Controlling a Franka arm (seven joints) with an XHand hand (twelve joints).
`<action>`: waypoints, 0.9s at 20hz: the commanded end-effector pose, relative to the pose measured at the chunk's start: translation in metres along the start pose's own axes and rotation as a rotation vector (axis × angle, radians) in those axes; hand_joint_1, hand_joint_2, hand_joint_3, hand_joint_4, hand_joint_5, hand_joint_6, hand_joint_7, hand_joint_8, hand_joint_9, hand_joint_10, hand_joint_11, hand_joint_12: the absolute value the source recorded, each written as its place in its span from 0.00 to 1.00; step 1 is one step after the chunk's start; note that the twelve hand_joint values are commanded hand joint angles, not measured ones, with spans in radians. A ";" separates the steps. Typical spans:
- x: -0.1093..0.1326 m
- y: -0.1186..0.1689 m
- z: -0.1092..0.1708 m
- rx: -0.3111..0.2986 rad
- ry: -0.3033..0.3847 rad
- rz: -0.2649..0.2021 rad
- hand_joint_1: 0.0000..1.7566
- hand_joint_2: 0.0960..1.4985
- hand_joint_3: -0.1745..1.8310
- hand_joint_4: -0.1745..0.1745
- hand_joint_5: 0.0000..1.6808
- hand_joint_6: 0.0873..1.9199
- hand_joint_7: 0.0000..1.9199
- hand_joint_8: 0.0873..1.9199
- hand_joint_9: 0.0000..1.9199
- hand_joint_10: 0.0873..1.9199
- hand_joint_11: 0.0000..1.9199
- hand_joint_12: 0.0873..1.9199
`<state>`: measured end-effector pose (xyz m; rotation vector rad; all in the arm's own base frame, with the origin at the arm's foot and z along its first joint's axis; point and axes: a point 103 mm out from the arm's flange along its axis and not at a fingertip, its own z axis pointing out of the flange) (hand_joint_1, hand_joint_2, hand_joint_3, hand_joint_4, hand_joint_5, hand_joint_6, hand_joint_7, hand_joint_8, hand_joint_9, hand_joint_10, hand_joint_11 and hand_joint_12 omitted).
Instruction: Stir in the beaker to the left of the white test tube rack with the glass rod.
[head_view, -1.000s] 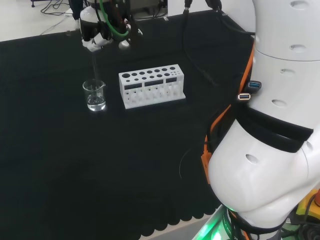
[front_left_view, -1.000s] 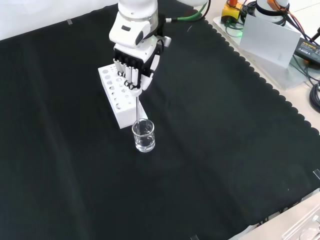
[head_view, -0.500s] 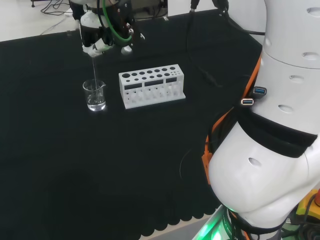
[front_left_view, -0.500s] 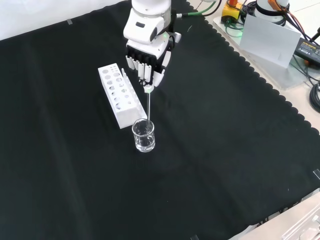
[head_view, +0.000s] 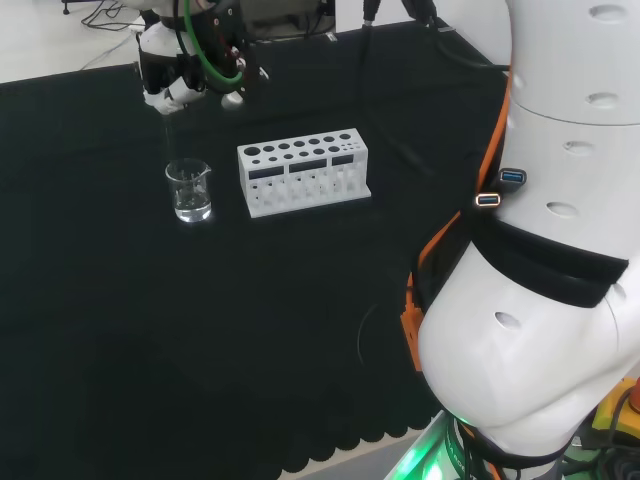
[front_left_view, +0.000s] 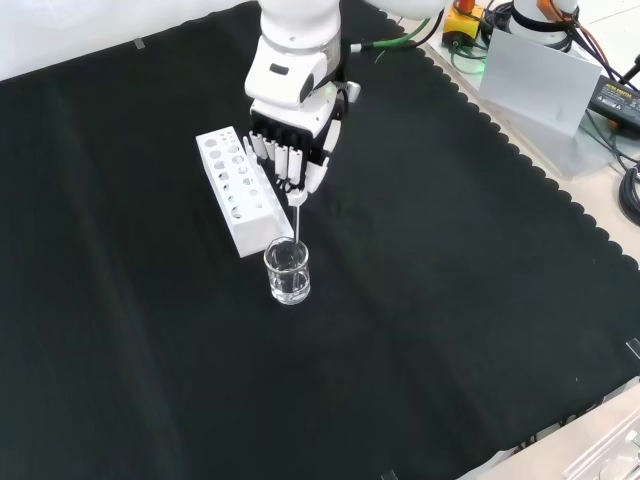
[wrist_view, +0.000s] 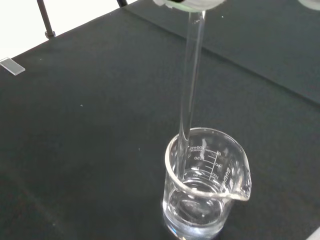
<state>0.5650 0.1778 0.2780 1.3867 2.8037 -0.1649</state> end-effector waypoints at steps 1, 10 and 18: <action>-0.001 0.018 0.004 0.027 -0.002 -0.007 0.76 0.67 0.00 0.00 0.86 0.00 0.75 0.22 0.88 0.29 0.85 0.36; -0.032 -0.007 -0.006 0.003 -0.025 0.024 0.76 0.67 0.00 0.00 0.86 0.00 0.75 0.22 0.88 0.29 0.85 0.36; -0.032 -0.033 -0.009 0.011 -0.020 0.043 0.76 0.67 0.00 0.00 0.86 0.00 0.75 0.22 0.88 0.29 0.85 0.36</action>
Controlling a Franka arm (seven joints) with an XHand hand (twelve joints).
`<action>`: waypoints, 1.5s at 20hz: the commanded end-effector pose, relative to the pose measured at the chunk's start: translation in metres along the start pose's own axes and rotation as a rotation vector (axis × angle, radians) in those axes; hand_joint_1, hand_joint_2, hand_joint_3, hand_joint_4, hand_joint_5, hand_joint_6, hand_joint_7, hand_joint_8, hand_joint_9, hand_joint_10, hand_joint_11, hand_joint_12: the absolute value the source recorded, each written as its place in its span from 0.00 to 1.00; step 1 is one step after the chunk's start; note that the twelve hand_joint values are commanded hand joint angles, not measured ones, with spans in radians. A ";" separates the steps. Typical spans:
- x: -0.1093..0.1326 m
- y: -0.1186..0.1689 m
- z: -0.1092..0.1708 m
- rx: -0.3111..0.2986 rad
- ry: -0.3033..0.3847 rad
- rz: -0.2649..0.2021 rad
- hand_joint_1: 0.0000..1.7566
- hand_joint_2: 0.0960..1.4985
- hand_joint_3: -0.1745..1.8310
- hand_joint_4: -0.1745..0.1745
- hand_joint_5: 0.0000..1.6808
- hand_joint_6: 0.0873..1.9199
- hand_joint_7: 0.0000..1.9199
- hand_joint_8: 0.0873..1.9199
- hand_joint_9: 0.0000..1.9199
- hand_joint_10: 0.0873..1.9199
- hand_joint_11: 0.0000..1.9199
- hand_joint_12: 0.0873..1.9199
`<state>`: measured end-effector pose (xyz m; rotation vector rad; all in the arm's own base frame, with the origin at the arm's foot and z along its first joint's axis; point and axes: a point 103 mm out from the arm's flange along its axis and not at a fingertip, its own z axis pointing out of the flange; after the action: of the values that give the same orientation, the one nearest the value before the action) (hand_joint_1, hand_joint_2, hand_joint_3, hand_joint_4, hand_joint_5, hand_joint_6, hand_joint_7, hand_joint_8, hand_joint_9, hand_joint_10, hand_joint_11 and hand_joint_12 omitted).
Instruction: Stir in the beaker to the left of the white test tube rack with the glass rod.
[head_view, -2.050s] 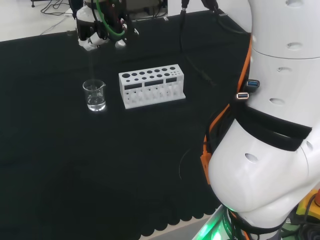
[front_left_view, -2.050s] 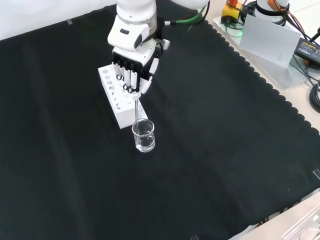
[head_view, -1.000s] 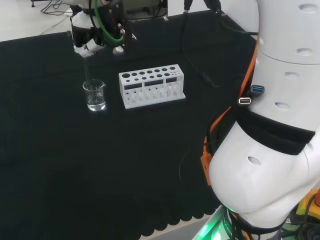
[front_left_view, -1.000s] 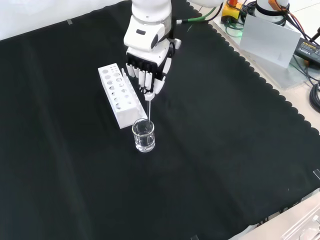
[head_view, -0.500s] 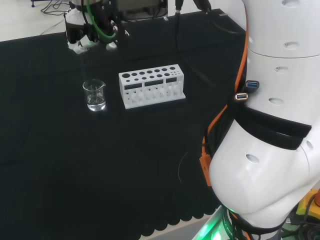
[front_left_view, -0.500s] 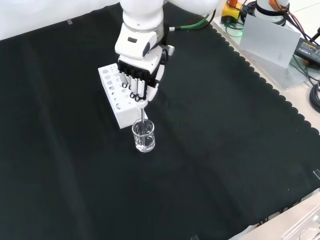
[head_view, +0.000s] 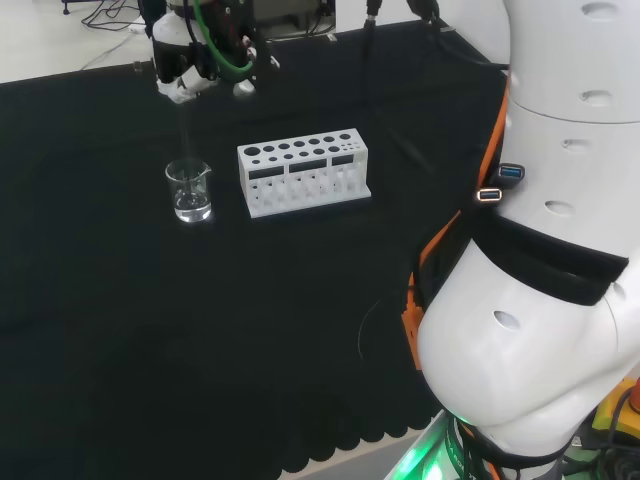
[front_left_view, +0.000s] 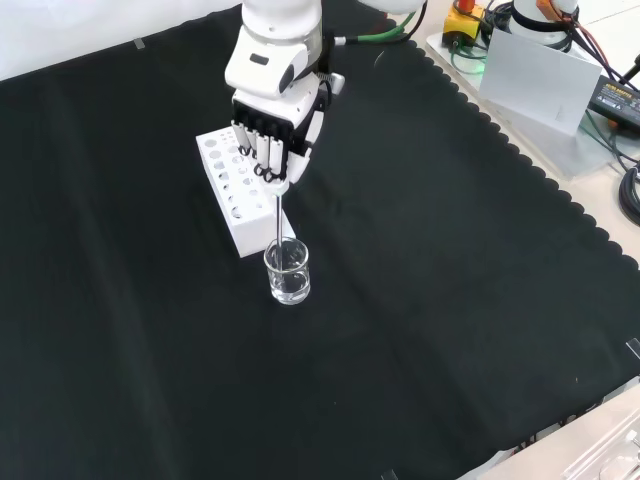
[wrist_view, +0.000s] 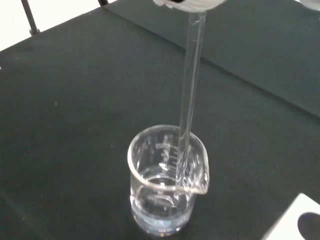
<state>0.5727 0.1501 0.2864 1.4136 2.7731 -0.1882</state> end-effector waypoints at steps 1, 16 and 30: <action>-0.004 -0.023 -0.003 0.005 -0.003 0.017 0.76 0.67 0.00 0.00 0.86 0.00 0.75 0.22 0.88 0.29 0.85 0.36; 0.039 -0.005 -0.002 -0.008 0.022 -0.030 0.76 0.67 0.00 0.00 0.86 0.00 0.75 0.21 0.88 0.29 0.85 0.36; 0.050 0.009 -0.007 -0.036 0.004 -0.052 0.76 0.67 0.00 0.00 0.86 0.00 0.75 0.21 0.88 0.29 0.85 0.37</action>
<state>0.5541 0.1911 0.2873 1.3480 2.8027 -0.1320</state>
